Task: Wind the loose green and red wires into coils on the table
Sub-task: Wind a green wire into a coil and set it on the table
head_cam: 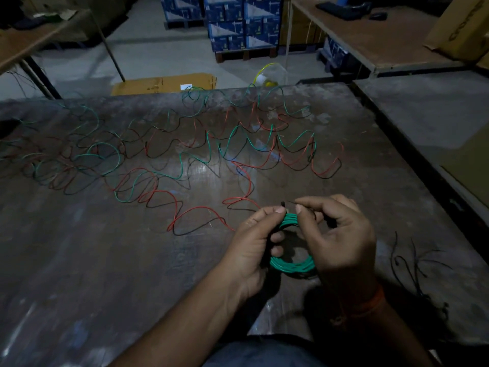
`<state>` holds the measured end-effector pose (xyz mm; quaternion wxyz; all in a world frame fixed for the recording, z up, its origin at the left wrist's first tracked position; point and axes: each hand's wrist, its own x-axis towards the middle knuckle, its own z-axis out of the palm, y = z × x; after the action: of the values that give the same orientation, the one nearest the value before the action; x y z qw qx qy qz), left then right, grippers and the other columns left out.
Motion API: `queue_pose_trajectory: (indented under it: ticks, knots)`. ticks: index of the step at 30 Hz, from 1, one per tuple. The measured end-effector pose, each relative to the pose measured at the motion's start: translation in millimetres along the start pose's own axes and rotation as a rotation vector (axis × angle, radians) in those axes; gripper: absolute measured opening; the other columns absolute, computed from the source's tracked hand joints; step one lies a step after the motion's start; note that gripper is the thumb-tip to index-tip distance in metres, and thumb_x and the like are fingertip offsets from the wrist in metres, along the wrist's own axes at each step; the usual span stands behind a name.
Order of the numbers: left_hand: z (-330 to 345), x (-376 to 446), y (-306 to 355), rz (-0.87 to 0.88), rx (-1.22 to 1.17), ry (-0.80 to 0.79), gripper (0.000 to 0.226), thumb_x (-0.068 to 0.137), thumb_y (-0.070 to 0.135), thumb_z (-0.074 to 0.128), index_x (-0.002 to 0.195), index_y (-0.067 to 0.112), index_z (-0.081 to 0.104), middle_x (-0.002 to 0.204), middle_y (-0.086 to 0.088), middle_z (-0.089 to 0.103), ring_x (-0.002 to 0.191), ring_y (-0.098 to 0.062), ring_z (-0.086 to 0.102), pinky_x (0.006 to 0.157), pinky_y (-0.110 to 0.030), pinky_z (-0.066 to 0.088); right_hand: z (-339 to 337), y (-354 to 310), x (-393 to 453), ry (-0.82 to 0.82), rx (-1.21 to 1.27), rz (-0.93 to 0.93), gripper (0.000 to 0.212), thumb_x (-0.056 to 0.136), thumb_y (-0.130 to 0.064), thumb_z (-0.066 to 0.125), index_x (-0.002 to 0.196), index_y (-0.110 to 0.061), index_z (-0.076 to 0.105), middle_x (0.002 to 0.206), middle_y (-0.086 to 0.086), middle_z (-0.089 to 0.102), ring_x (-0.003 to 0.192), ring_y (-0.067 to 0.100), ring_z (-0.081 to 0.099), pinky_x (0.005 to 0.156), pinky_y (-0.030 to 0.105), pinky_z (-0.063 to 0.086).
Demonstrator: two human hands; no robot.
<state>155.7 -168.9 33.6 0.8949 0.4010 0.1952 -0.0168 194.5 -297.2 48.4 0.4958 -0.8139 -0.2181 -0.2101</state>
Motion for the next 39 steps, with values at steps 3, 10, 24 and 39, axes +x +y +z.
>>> queue_pose_trajectory:
  ticks: [3,10,24,39]
  knots:
    - [5.5,-8.2,1.9,0.005,0.055,0.013,0.016,0.093,0.019,0.062,0.108,0.012,0.063,0.067,0.006,0.056,0.048,-0.001,0.034,0.044,-0.015,0.022,-7.0,-11.8,-0.5,0.015,-0.051,-0.052,0.008,0.089,-0.012,0.072,0.092,-0.018,0.078,0.074,-0.002,0.06,0.074,0.016,0.058,0.069,0.035,0.049]
    - [23.4,-25.1,9.3,-0.007,0.057,0.103,0.013,0.093,0.021,0.062,0.082,0.015,0.067,0.051,0.005,0.04,0.044,-0.006,0.029,0.045,-0.02,0.019,-24.6,-36.1,-0.8,-0.012,-0.131,-0.045,0.01,0.092,-0.023,0.068,0.096,-0.027,0.076,0.078,-0.011,0.054,0.064,0.002,0.056,0.064,0.005,0.041]
    - [25.4,-31.6,11.7,-0.091,-0.133,0.048,0.022,0.084,0.029,0.07,0.067,0.017,0.064,0.054,0.005,0.032,0.052,-0.009,0.02,0.067,-0.031,0.006,-36.3,-48.9,11.7,-0.14,-0.225,-0.128,0.011,0.078,-0.024,0.07,0.082,-0.028,0.078,0.067,-0.004,0.057,0.059,0.017,0.058,0.055,0.032,0.051]
    - [37.7,-42.5,21.5,0.027,-0.024,0.101,0.013,0.087,0.023,0.066,0.081,0.011,0.066,0.056,0.001,0.033,0.047,-0.007,0.029,0.043,-0.017,0.021,-31.8,-44.3,14.1,-0.071,-0.135,-0.155,0.007,0.081,-0.021,0.072,0.08,-0.024,0.078,0.063,-0.004,0.053,0.058,0.008,0.053,0.055,0.025,0.044]
